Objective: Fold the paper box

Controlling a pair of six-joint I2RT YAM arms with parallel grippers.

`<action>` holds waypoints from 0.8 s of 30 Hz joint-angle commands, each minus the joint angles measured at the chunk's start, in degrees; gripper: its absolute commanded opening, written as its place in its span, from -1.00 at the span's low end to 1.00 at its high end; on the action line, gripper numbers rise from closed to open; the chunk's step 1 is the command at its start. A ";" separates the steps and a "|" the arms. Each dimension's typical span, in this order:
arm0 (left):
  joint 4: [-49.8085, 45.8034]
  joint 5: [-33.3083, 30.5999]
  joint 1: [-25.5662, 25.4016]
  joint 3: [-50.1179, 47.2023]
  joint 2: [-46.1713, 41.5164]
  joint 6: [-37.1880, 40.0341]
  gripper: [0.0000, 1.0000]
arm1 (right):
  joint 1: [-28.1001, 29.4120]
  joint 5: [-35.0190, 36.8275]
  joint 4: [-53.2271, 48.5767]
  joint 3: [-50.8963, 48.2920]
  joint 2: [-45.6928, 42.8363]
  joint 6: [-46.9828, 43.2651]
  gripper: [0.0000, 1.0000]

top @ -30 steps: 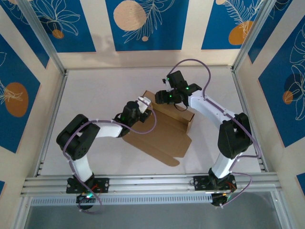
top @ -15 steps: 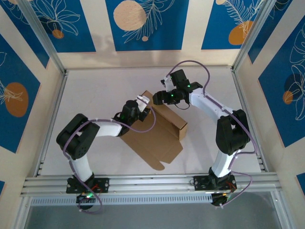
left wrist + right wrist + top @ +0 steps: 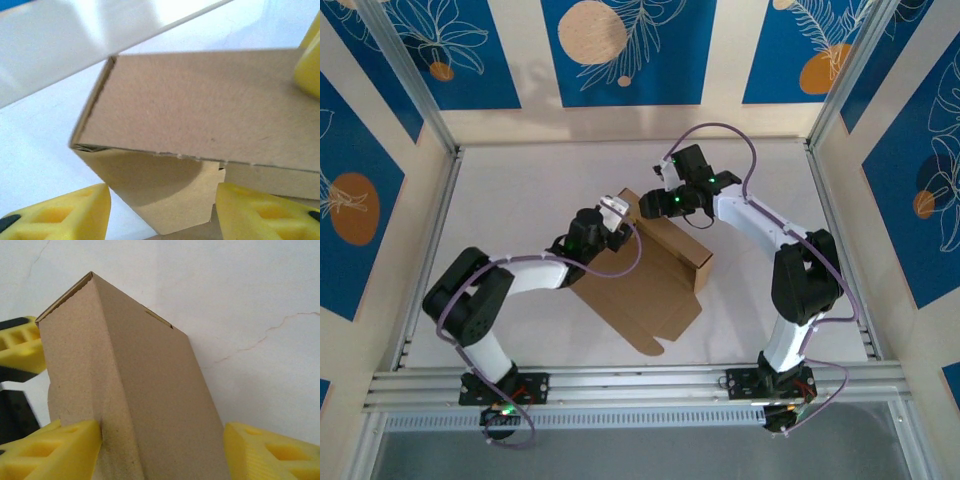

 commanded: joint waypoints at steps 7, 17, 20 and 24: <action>-3.10 6.88 4.80 -3.13 -9.42 3.35 0.20 | 0.73 5.43 -7.46 -1.83 3.77 -2.09 0.32; 6.14 22.59 10.49 -1.31 1.88 8.01 0.36 | 0.27 0.87 -7.19 -2.05 2.66 -2.44 0.31; 6.66 25.08 10.65 0.51 4.37 9.18 0.38 | 0.10 -0.51 -7.06 -2.04 2.47 -2.43 0.31; 5.28 25.34 11.37 3.03 6.75 9.00 0.38 | -0.02 -3.03 -6.62 -2.29 1.83 -2.43 0.31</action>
